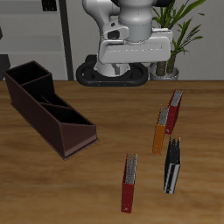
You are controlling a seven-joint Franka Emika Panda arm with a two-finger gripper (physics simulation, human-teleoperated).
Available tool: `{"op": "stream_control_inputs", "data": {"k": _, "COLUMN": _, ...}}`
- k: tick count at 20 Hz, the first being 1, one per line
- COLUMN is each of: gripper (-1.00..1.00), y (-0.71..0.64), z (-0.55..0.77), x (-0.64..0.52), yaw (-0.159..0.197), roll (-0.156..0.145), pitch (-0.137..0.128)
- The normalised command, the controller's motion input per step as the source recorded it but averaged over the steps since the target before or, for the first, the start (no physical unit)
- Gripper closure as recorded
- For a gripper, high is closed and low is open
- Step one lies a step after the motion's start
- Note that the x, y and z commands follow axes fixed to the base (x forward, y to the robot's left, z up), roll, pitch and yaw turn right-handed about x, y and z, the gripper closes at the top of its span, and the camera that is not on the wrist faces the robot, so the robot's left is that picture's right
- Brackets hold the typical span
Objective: Place the right red book into the right desk caddy's back compartment
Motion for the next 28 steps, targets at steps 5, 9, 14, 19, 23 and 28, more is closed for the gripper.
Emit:
{"op": "stream_control_inputs", "data": {"k": 5, "gripper": -1.0, "y": 0.04, "z": -0.06, "x": 0.23, "yaw": 0.003, "roll": -0.006, "pitch": 0.008}}
{"op": "stream_control_inputs", "data": {"k": 9, "gripper": -1.0, "y": 0.06, "z": 0.01, "x": 0.31, "yaw": -0.005, "roll": -0.03, "pitch": 0.007}}
{"op": "stream_control_inputs", "data": {"k": 14, "gripper": -1.0, "y": 0.08, "z": 0.03, "x": 0.21, "yaw": -0.01, "roll": -0.015, "pitch": -0.009}}
{"op": "stream_control_inputs", "data": {"k": 19, "gripper": -1.0, "y": 0.15, "z": 0.01, "x": 0.27, "yaw": -0.005, "roll": 0.004, "pitch": -0.026}}
{"op": "stream_control_inputs", "data": {"k": 23, "gripper": -1.0, "y": 0.01, "z": -0.01, "x": 0.15, "yaw": 0.011, "roll": -0.017, "pitch": -0.032}}
{"op": "stream_control_inputs", "data": {"k": 28, "gripper": -1.0, "y": -0.15, "z": -0.03, "x": 0.27, "yaw": 0.002, "roll": -0.033, "pitch": -0.039}}
